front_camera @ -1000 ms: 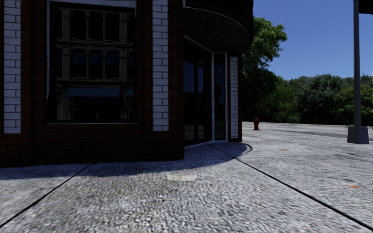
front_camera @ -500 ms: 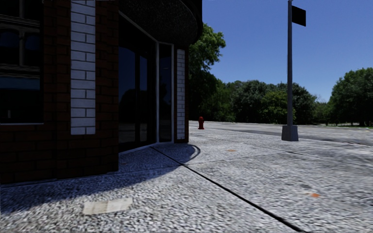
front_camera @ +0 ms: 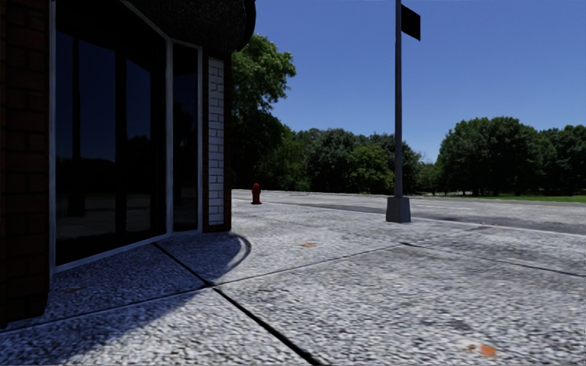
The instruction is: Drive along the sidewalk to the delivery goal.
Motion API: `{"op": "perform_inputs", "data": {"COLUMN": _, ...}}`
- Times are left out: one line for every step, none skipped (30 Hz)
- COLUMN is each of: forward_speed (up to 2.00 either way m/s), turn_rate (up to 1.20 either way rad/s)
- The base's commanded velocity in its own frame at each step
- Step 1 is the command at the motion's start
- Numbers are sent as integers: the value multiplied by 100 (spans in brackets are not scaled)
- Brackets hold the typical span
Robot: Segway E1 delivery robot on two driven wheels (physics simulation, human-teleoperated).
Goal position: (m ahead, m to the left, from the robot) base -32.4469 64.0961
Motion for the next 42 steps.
{"op": "perform_inputs", "data": {"forward_speed": 143, "turn_rate": 0}}
{"op": "perform_inputs", "data": {"forward_speed": 143, "turn_rate": 0}}
{"op": "perform_inputs", "data": {"forward_speed": 143, "turn_rate": 0}}
{"op": "perform_inputs", "data": {"forward_speed": 143, "turn_rate": 0}}
{"op": "perform_inputs", "data": {"forward_speed": 143, "turn_rate": 0}}
{"op": "perform_inputs", "data": {"forward_speed": 143, "turn_rate": 0}}
{"op": "perform_inputs", "data": {"forward_speed": 143, "turn_rate": 0}}
{"op": "perform_inputs", "data": {"forward_speed": 143, "turn_rate": 0}}
{"op": "perform_inputs", "data": {"forward_speed": 143, "turn_rate": 0}}
{"op": "perform_inputs", "data": {"forward_speed": 143, "turn_rate": 0}}
{"op": "perform_inputs", "data": {"forward_speed": 143, "turn_rate": 0}}
{"op": "perform_inputs", "data": {"forward_speed": 143, "turn_rate": 0}}
{"op": "perform_inputs", "data": {"forward_speed": 143, "turn_rate": 0}}
{"op": "perform_inputs", "data": {"forward_speed": 143, "turn_rate": 0}}
{"op": "perform_inputs", "data": {"forward_speed": 143, "turn_rate": 0}}
{"op": "perform_inputs", "data": {"forward_speed": 143, "turn_rate": 0}}
{"op": "perform_inputs", "data": {"forward_speed": 143, "turn_rate": 0}}
{"op": "perform_inputs", "data": {"forward_speed": 143, "turn_rate": 0}}
{"op": "perform_inputs", "data": {"forward_speed": 143, "turn_rate": 0}}
{"op": "perform_inputs", "data": {"forward_speed": 143, "turn_rate": 0}}
{"op": "perform_inputs", "data": {"forward_speed": 143, "turn_rate": 0}}
{"op": "perform_inputs", "data": {"forward_speed": 143, "turn_rate": 0}}
{"op": "perform_inputs", "data": {"forward_speed": 143, "turn_rate": 0}}
{"op": "perform_inputs", "data": {"forward_speed": 143, "turn_rate": 0}}
{"op": "perform_inputs", "data": {"forward_speed": 143, "turn_rate": 0}}
{"op": "perform_inputs", "data": {"forward_speed": 143, "turn_rate": 0}}
{"op": "perform_inputs", "data": {"forward_speed": 143, "turn_rate": 0}}
{"op": "perform_inputs", "data": {"forward_speed": 143, "turn_rate": 0}}
{"op": "perform_inputs", "data": {"forward_speed": 143, "turn_rate": 0}}
{"op": "perform_inputs", "data": {"forward_speed": 143, "turn_rate": 0}}
{"op": "perform_inputs", "data": {"forward_speed": 143, "turn_rate": 0}}
{"op": "perform_inputs", "data": {"forward_speed": 143, "turn_rate": 0}}
{"op": "perform_inputs", "data": {"forward_speed": 143, "turn_rate": 0}}
{"op": "perform_inputs", "data": {"forward_speed": 143, "turn_rate": 0}}
{"op": "perform_inputs", "data": {"forward_speed": 143, "turn_rate": 0}}
{"op": "perform_inputs", "data": {"forward_speed": 143, "turn_rate": 0}}
{"op": "perform_inputs", "data": {"forward_speed": 143, "turn_rate": 0}}
{"op": "perform_inputs", "data": {"forward_speed": 143, "turn_rate": 0}}
{"op": "perform_inputs", "data": {"forward_speed": 143, "turn_rate": 0}}
{"op": "perform_inputs", "data": {"forward_speed": 143, "turn_rate": 0}}
{"op": "perform_inputs", "data": {"forward_speed": 143, "turn_rate": 0}}
{"op": "perform_inputs", "data": {"forward_speed": 143, "turn_rate": 0}}
